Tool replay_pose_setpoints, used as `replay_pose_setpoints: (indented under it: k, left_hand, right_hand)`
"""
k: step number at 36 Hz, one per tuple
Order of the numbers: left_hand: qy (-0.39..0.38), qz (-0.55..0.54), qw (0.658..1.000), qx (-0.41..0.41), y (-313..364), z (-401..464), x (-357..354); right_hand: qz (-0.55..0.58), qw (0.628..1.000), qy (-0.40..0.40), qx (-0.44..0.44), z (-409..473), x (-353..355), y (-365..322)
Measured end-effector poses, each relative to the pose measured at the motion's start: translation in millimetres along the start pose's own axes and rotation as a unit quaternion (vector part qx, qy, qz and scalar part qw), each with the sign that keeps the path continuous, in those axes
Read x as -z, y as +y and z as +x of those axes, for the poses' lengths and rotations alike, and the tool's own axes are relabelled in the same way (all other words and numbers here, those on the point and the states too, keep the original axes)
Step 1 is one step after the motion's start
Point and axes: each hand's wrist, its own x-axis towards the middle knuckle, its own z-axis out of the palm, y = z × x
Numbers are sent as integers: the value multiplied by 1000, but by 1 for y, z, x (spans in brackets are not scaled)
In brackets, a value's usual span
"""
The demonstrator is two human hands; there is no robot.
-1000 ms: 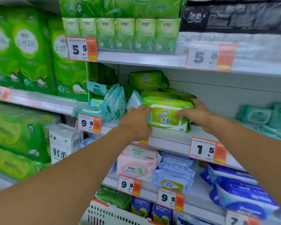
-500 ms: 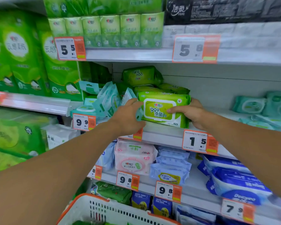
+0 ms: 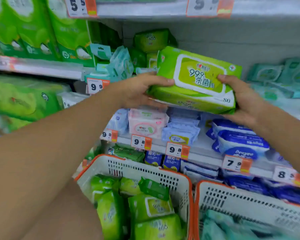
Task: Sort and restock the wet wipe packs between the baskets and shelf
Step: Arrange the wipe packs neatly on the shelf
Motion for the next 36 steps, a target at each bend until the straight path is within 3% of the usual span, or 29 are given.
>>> replay_pose_setpoints:
  k: [4,7,11,16,23,27,29,31,33,36]
  left_hand:
    - [6,33,992,119,-54,-53,24]
    - [67,12,980,186,-104,-83,38]
    - [160,39,962,218,-157,-91,80]
    - [223,57,943,241,-155,-138,97]
    - [264,81,907,319,-206,-148,148]
    - [204,155,888,382,-230,-151,162]
    - [137,248,863,418,-232,-153,165]
    - [36,388,804,449,-231,-154,165]
    - [-52,473,760,443,-228,-156,159]
    - [-148,530,713,435,-230,-150,150]
  right_hand:
    - [-78,994,-4,-72,-9,-25,62]
    - [-146,981,-53,-113,-15,-54,114]
    - [-181,972,-100,-113,-19,-83,172]
    - [-217,963,-136,-88,-15,-119,208]
    - [-432,902,4,-7,-8,-178,268]
    - [-536,843,27,-21,-11,-197,309]
    - [-575,817,-3,-38,-11,-199,337]
    - [-603,784,-125,-78,-12,-196,367]
    - [-619,725,-267,-140,-17,-193,387]
    - [-655,644,-355,-177,-22,-192,401]
